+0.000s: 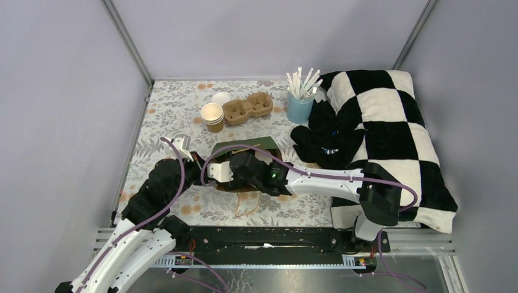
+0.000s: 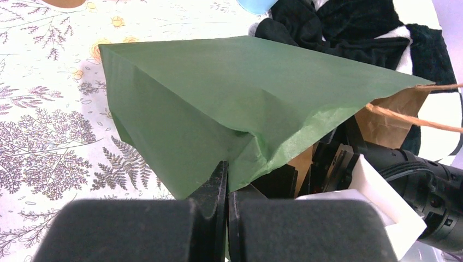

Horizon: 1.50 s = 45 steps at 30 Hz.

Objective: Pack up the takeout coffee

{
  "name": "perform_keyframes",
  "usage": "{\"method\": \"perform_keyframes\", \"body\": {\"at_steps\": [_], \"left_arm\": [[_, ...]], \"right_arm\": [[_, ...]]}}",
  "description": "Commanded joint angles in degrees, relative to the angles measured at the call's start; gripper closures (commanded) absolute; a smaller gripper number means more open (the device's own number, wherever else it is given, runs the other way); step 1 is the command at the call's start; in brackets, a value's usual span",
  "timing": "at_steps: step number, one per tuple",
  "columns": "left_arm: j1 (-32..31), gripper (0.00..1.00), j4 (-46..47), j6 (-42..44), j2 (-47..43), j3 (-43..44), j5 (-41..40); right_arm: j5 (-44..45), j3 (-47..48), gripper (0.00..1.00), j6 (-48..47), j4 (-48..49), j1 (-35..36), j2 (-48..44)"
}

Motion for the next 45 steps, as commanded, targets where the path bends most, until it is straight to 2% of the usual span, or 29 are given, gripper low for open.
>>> {"method": "perform_keyframes", "body": {"at_steps": [1,7,9,14,23,28,41,45], "left_arm": [[0.0,1.00,0.0,-1.8,1.6,-0.2,-2.5],[0.0,1.00,0.8,-1.4,7.2,0.6,-3.7],[0.0,1.00,-1.6,-3.1,8.8,0.9,-4.1],[0.0,1.00,-3.5,-4.4,3.7,0.8,-7.3],[0.0,1.00,-1.2,-4.8,-0.3,-1.2,-4.0],[0.0,1.00,-0.7,-4.9,-0.5,-1.9,-3.2],[-0.1,1.00,0.4,-4.1,-0.5,-2.0,-1.6],[0.0,1.00,0.5,-3.2,0.4,-1.0,-2.1]], "right_arm": [[-0.2,-2.9,0.53,4.0,7.8,-0.7,-1.6],[-1.6,-4.9,0.53,4.7,7.1,-0.8,-4.6],[-1.4,-4.3,0.53,5.3,7.4,-0.9,-4.2],[4.3,-2.4,0.53,6.9,8.8,-1.4,-1.2],[11.2,1.7,0.54,11.2,4.2,-1.5,1.4],[4.6,4.5,0.54,13.3,0.8,-1.5,3.3],[8.3,5.1,0.55,21.1,-0.8,-3.2,7.7],[9.8,4.6,0.56,21.1,-0.3,-3.8,7.6]]}}
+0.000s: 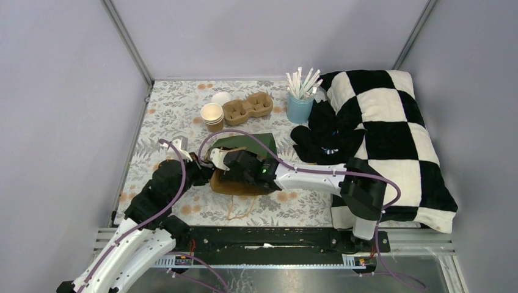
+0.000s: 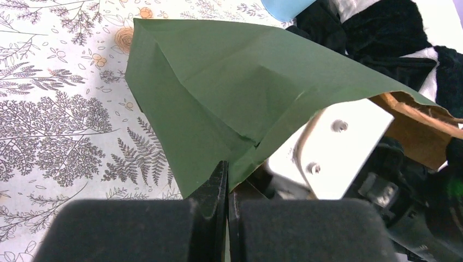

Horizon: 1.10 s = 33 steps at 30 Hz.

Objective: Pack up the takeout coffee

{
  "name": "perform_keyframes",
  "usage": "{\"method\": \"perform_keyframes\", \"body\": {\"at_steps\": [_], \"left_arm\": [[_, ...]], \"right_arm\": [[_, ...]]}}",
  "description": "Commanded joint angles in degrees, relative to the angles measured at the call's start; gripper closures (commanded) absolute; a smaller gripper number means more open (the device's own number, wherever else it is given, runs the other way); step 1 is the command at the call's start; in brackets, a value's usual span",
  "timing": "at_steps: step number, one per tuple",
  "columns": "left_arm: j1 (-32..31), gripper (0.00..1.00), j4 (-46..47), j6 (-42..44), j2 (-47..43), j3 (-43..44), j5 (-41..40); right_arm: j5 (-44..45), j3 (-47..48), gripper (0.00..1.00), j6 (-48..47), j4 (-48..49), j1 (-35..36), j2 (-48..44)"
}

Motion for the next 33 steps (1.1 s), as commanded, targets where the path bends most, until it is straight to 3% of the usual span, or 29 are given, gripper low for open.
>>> {"method": "perform_keyframes", "body": {"at_steps": [1,6,11,19,24,27,33], "left_arm": [[-0.2,1.00,0.5,1.4,0.9,1.8,2.3],[-0.2,1.00,-0.9,3.5,2.9,4.2,-1.7],[-0.2,1.00,-1.2,4.3,3.1,5.0,-1.8],[-0.2,1.00,0.3,4.4,3.4,4.8,1.6],[-0.2,1.00,0.2,4.8,3.9,5.1,2.2],[-0.2,1.00,-0.1,4.9,3.3,5.0,1.2],[-0.2,1.00,0.6,4.1,3.0,4.6,2.5]], "right_arm": [[3.9,0.0,0.55,2.6,0.3,-2.2,0.1],[-7.9,-11.2,0.52,-7.0,12.6,-2.4,-6.8],[-7.2,-10.7,0.55,-14.1,13.6,-3.9,-5.2],[-8.0,-7.5,0.54,-16.4,14.1,-4.3,-0.7],[-0.5,-2.9,0.57,-11.7,8.2,-4.3,1.4],[-2.8,-1.7,0.57,-7.6,1.4,-4.2,-1.1],[-2.7,2.3,0.46,1.7,-4.0,-4.2,-0.5]]}}
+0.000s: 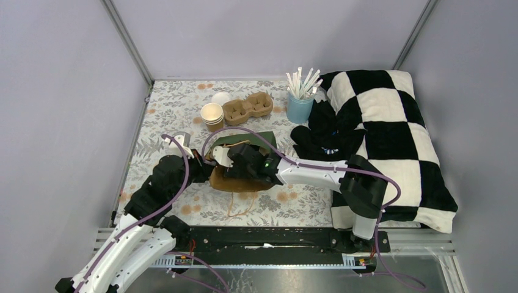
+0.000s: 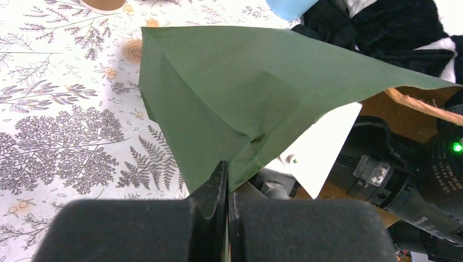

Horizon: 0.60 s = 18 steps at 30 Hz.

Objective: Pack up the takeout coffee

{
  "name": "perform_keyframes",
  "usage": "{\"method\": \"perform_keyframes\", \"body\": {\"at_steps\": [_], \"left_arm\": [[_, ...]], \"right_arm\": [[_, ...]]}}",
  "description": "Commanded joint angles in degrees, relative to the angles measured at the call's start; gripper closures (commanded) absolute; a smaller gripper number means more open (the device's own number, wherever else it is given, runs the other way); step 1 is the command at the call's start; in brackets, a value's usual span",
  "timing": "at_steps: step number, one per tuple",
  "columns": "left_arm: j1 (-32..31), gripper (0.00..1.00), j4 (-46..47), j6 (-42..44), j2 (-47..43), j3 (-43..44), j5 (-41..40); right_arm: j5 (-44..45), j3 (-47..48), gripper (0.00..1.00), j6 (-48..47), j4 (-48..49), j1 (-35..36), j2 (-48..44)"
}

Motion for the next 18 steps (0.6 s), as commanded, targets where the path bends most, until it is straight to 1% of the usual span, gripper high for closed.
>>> {"method": "perform_keyframes", "body": {"at_steps": [1,4,6,8,10,12,13,15,18], "left_arm": [[-0.4,1.00,2.0,-0.8,-0.3,1.3,4.0],[-0.4,1.00,2.6,-1.2,-0.2,1.2,5.3],[-0.4,1.00,2.7,-1.2,-0.2,1.2,5.3],[-0.4,1.00,2.7,-1.3,-0.4,1.3,5.0],[-0.4,1.00,2.8,-1.4,-0.6,1.1,4.9],[-0.4,1.00,3.2,-1.5,-0.6,0.7,5.2],[-0.4,1.00,3.4,-1.5,-0.6,0.6,5.3],[-0.4,1.00,3.6,-1.5,-0.6,0.4,5.3],[-0.4,1.00,3.8,-1.4,-0.5,0.4,5.3]], "right_arm": [[2.5,3.6,0.44,9.3,-4.3,-0.5,-0.5],[2.4,5.9,0.39,12.1,-4.8,-0.5,1.0],[2.7,7.2,0.41,13.9,-5.3,-0.6,1.6],[4.5,8.1,0.49,15.7,-6.4,-0.5,1.8],[6.5,9.7,0.58,18.6,-9.1,-0.5,2.2],[7.4,10.6,0.63,21.6,-10.8,-0.4,2.4],[7.5,10.5,0.62,22.4,-11.1,-0.4,2.6],[8.2,9.7,0.54,23.4,-10.7,-0.2,2.6],[9.0,8.6,0.51,23.4,-9.6,-0.2,2.3]]}}
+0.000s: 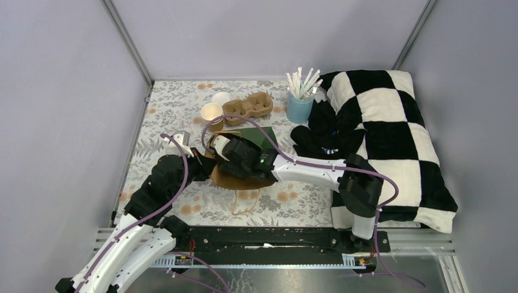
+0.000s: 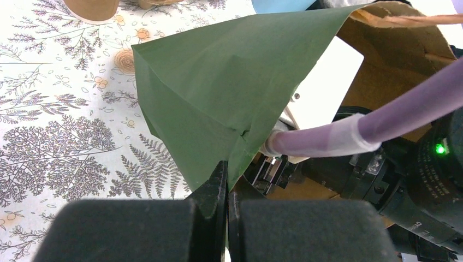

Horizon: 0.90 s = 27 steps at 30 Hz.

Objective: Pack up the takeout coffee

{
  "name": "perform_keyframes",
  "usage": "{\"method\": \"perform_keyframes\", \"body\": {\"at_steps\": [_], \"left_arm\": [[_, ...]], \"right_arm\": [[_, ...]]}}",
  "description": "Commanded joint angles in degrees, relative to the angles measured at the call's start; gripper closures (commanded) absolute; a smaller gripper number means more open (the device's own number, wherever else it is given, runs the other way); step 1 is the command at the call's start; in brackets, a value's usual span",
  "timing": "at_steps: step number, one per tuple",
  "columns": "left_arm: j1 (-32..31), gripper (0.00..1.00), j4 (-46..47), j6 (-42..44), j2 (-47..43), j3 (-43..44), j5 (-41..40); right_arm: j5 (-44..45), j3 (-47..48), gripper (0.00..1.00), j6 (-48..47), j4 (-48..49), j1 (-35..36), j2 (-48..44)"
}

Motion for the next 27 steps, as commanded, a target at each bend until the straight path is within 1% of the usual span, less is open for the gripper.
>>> {"method": "perform_keyframes", "body": {"at_steps": [1,4,6,10,14,17,22,27], "left_arm": [[-0.5,1.00,1.3,-0.8,-0.5,0.4,4.0],[-0.5,1.00,1.2,-1.0,-0.7,0.2,3.6],[-0.5,1.00,1.1,-0.9,-0.5,0.3,3.6],[-0.5,1.00,1.4,-1.0,-0.1,0.3,3.7],[-0.5,1.00,1.4,-1.0,0.1,0.2,3.9],[-0.5,1.00,1.4,-1.1,0.2,0.1,3.9],[-0.5,1.00,1.5,-1.3,0.3,0.0,3.8],[-0.5,1.00,1.9,-1.7,0.7,-0.3,4.4]], "right_arm": [[5.4,0.9,0.51,5.0,0.1,-0.5,0.6],[6.2,1.7,0.52,5.3,-0.3,0.1,1.5],[7.6,2.6,0.53,8.8,-1.2,0.1,2.6],[7.9,4.4,0.51,12.8,-4.8,0.7,5.9],[7.5,4.8,0.50,15.0,-6.6,1.1,7.6],[7.3,4.0,0.50,14.8,-6.3,1.1,8.1],[7.1,3.1,0.52,11.3,-5.8,0.9,9.9],[4.7,4.9,0.51,12.4,-5.8,0.6,11.5]]}}
